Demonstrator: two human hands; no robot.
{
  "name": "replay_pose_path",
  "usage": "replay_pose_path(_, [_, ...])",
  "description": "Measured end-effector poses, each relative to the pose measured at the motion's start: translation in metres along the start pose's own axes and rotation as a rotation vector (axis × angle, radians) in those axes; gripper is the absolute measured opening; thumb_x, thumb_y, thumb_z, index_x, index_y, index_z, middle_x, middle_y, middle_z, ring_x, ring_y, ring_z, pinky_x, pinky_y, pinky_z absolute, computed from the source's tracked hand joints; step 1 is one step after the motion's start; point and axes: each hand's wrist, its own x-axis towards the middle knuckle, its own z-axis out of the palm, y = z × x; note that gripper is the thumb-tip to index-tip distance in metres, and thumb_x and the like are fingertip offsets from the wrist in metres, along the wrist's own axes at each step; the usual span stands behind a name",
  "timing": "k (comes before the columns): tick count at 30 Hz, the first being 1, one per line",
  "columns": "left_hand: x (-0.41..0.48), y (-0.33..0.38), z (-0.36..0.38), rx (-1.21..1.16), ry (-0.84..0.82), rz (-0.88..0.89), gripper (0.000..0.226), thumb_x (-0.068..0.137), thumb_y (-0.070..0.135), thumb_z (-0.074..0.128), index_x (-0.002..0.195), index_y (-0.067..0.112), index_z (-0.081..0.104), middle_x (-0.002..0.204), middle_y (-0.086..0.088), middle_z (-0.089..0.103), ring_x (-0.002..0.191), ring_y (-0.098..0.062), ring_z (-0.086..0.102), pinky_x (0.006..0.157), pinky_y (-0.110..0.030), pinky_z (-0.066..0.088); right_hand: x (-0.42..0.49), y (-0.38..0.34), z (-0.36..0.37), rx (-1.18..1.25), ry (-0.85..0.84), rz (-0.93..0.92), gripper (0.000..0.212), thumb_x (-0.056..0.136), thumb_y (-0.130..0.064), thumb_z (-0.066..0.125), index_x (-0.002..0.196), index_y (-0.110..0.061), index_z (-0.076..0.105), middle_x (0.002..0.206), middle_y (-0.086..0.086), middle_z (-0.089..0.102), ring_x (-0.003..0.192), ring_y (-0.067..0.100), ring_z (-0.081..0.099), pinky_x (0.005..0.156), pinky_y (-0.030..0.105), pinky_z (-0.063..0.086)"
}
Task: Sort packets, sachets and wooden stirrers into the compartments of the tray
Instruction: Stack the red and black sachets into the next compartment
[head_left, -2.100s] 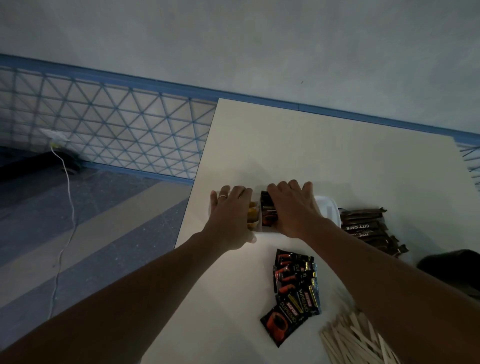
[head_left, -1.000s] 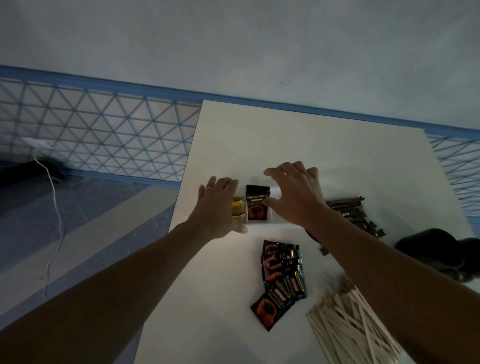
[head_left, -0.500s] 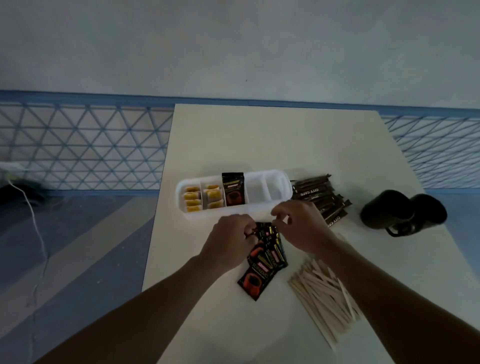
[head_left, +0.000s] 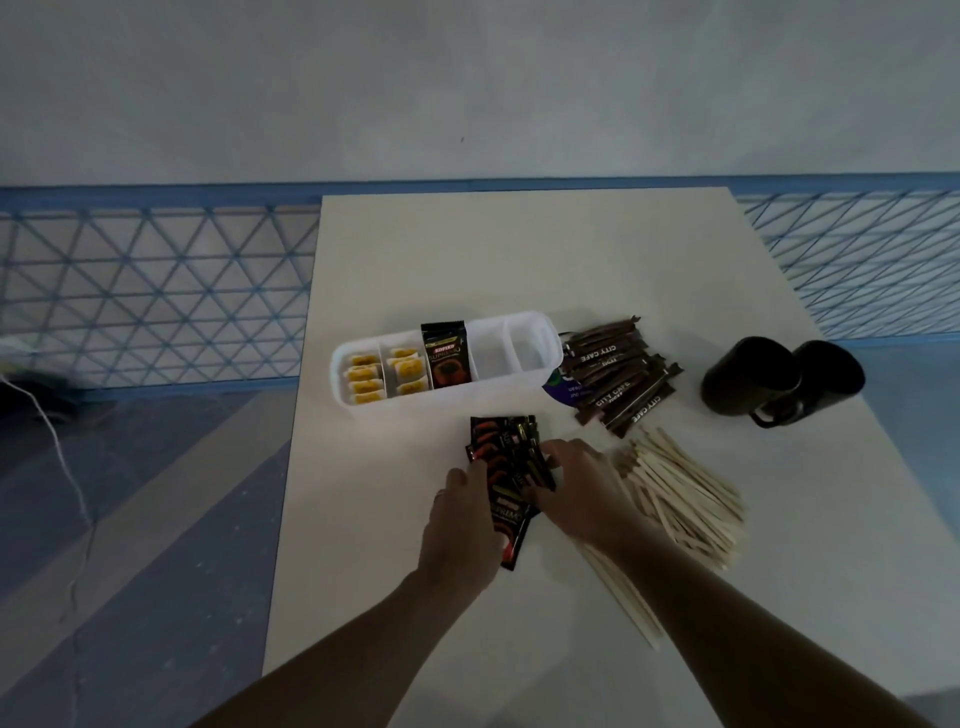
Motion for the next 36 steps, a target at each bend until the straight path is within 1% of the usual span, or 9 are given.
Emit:
replay_pose_path(7, [0.001, -0.004, 0.002, -0.022, 0.031, 0.022, 0.072, 0.077, 0.02, 0.077, 0.136, 0.022, 0.035, 0.123, -0.001, 0.051, 0.11, -0.021, 0.055, 0.09, -0.034, 0.051, -0.005, -0.006, 0.008, 0.034, 0.039, -0.019, 0.033, 0.091, -0.035, 0.066, 0.118, -0.018, 0.06, 0.113, 0.001, 0.059, 0.092, 0.014, 0.053, 0.062, 0.015, 0.034])
replay_pose_path(10, [0.001, -0.004, 0.001, -0.03, 0.027, 0.024, 0.072, 0.077, 0.019, 0.078, 0.136, 0.022, 0.037, 0.124, -0.001, 0.051, 0.111, -0.021, 0.055, 0.091, -0.034, 0.051, -0.006, -0.005, 0.007, 0.034, 0.004, -0.041, 0.038, 0.087, -0.038, 0.069, 0.119, -0.019, 0.059, 0.113, 0.0, 0.06, 0.093, 0.014, 0.055, 0.065, 0.02, 0.039])
replay_pose_path(14, [0.002, -0.003, -0.001, -0.035, 0.013, 0.032, 0.078, 0.078, 0.015, 0.076, 0.142, 0.021, 0.032, 0.129, -0.001, 0.051, 0.117, -0.02, 0.054, 0.096, -0.033, 0.049, -0.008, -0.005, 0.004, 0.018, -0.032, -0.059, 0.055, 0.084, -0.041, 0.071, 0.132, -0.023, 0.052, 0.12, -0.002, 0.059, 0.098, 0.012, 0.055, 0.066, 0.019, 0.037])
replay_pose_path(16, [0.002, -0.003, -0.001, -0.039, 0.002, 0.031, 0.081, 0.078, 0.015, 0.077, 0.144, 0.02, 0.03, 0.129, -0.001, 0.052, 0.119, -0.02, 0.054, 0.098, -0.035, 0.049, -0.01, -0.007, 0.004, -0.015, -0.053, -0.082, 0.053, 0.086, -0.042, 0.068, 0.133, -0.025, 0.052, 0.12, -0.001, 0.058, 0.098, 0.011, 0.052, 0.067, 0.02, 0.036])
replay_pose_path(21, [0.002, -0.003, -0.005, -0.002, 0.019, 0.037, 0.052, 0.085, 0.026, 0.071, 0.129, 0.022, 0.043, 0.113, -0.001, 0.05, 0.101, -0.017, 0.055, 0.082, -0.025, 0.047, -0.013, -0.012, 0.005, -0.207, -0.097, -0.176, 0.043, 0.093, -0.047, 0.057, 0.13, -0.027, 0.051, 0.121, -0.003, 0.056, 0.107, 0.015, 0.047, 0.081, 0.032, 0.039])
replay_pose_path(24, [0.0, -0.004, -0.005, 0.02, 0.039, 0.033, 0.042, 0.087, 0.03, 0.07, 0.121, 0.022, 0.047, 0.111, -0.001, 0.047, 0.093, -0.013, 0.052, 0.078, -0.022, 0.048, -0.013, -0.015, 0.005, -0.216, -0.13, -0.203, 0.036, 0.096, -0.043, 0.054, 0.127, -0.026, 0.051, 0.124, -0.004, 0.056, 0.109, 0.015, 0.046, 0.088, 0.035, 0.041])
replay_pose_path(29, [-0.002, -0.005, -0.007, 0.071, 0.09, 0.05, 0.045, 0.083, 0.038, 0.073, 0.122, 0.025, 0.054, 0.113, 0.0, 0.043, 0.102, -0.016, 0.048, 0.082, -0.028, 0.05, -0.013, -0.021, -0.004, -0.084, -0.253, -0.215, 0.002, 0.101, -0.022, 0.047, 0.102, -0.023, 0.048, 0.097, -0.004, 0.058, 0.081, 0.009, 0.055, 0.059, 0.018, 0.036])
replay_pose_path(33, [0.004, -0.004, -0.016, -0.012, 0.161, 0.124, 0.036, 0.089, 0.042, 0.066, 0.12, 0.025, 0.061, 0.108, 0.0, 0.049, 0.098, -0.015, 0.047, 0.077, -0.024, 0.042, -0.005, -0.024, -0.017, 0.005, -0.28, -0.169, 0.008, 0.103, -0.016, 0.044, 0.099, -0.023, 0.046, 0.086, -0.007, 0.055, 0.074, 0.008, 0.054, 0.056, 0.019, 0.036])
replay_pose_path(36, [0.011, -0.004, -0.026, -0.126, 0.179, 0.203, 0.026, 0.092, 0.036, 0.063, 0.113, 0.022, 0.067, 0.1, 0.002, 0.065, 0.09, -0.015, 0.06, 0.076, -0.027, 0.048, 0.001, -0.027, -0.025, 0.049, -0.274, -0.17, 0.013, 0.103, -0.015, 0.043, 0.11, -0.022, 0.052, 0.092, -0.005, 0.056, 0.072, 0.001, 0.05, 0.055, 0.018, 0.034])
